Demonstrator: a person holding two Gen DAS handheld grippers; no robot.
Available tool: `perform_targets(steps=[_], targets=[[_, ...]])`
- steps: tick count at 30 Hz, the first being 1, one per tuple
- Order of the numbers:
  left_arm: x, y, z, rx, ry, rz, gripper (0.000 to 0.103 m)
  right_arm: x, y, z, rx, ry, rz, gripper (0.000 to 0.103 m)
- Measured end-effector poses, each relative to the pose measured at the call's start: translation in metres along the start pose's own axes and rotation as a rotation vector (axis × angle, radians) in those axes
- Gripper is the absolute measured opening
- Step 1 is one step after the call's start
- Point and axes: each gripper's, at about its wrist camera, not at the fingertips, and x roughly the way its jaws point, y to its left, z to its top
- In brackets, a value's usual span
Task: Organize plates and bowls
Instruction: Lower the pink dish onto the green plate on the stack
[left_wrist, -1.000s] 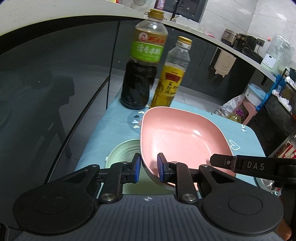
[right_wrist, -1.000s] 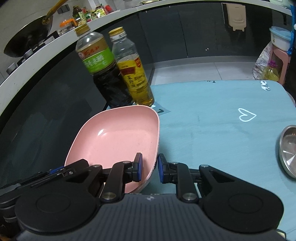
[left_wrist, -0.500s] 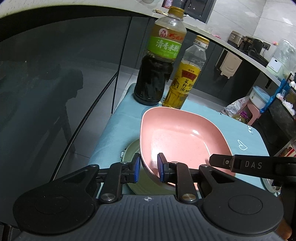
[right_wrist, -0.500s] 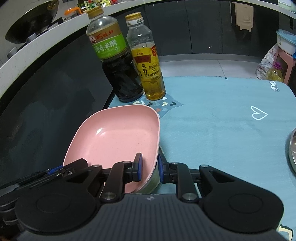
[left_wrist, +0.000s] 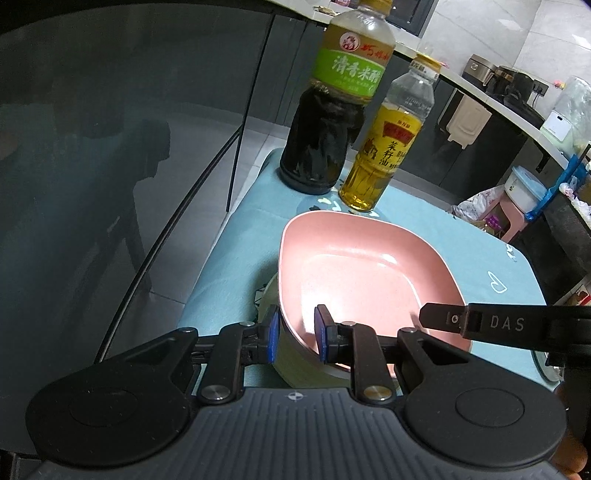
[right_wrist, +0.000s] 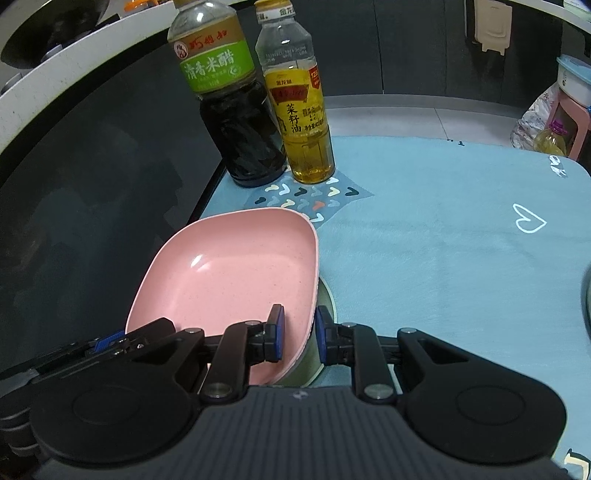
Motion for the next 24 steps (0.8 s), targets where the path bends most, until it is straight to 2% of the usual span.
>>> perform_targets(steps=[15, 24], targets=[[0.029, 0.006, -0.005, 0.014, 0.074, 0.011, 0.018, 0.023, 0.003, -0.001, -0.016, 0.055, -0.033, 0.019], [0.029, 0.008, -0.004, 0.02, 0.088, 0.005, 0.018, 0.033, -0.002, -0.003, -0.01, 0.082, -0.041, 0.019]])
